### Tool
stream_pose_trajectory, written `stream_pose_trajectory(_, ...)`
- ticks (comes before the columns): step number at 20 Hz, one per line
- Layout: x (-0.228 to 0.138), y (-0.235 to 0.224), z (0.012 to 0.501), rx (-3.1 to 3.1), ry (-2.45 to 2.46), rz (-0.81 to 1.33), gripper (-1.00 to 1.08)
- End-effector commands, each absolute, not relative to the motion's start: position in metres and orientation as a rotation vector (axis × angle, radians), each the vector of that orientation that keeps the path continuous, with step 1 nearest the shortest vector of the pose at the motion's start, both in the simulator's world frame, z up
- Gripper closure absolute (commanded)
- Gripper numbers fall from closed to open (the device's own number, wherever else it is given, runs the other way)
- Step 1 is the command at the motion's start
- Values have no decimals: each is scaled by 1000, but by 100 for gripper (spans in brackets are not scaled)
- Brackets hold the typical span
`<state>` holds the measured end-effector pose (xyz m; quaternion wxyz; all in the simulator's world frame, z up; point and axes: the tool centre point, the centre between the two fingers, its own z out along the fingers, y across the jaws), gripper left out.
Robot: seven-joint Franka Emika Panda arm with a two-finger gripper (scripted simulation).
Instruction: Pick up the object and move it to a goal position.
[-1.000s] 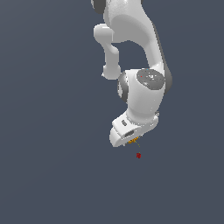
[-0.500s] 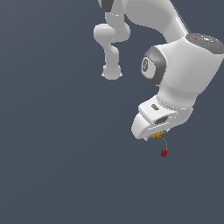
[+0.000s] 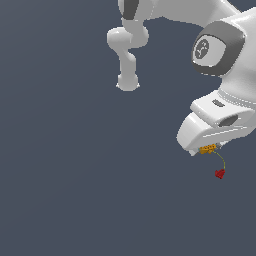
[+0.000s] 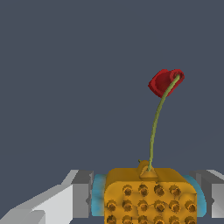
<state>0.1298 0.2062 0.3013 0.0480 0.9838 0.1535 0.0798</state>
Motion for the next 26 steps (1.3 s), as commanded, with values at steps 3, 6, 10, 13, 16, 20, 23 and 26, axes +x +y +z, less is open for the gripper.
stream_pose_trajectory(3, 136, 221, 320, 2997, 429, 258, 108)
stream_pose_trajectory(6, 139, 229, 330, 2995, 409, 265, 108)
stream_pose_trajectory(10, 143, 238, 340, 2993, 389, 273, 108)
stream_pose_trajectory(13, 146, 243, 346, 2992, 378, 277, 108)
stream_pose_trajectory(16, 147, 246, 350, 2991, 370, 280, 108)
stream_pose_trajectory(20, 149, 248, 353, 2990, 365, 282, 108)
stream_pose_trajectory(23, 149, 249, 354, 2990, 363, 283, 108)
stream_pose_trajectory(26, 150, 250, 355, 2990, 361, 283, 108)
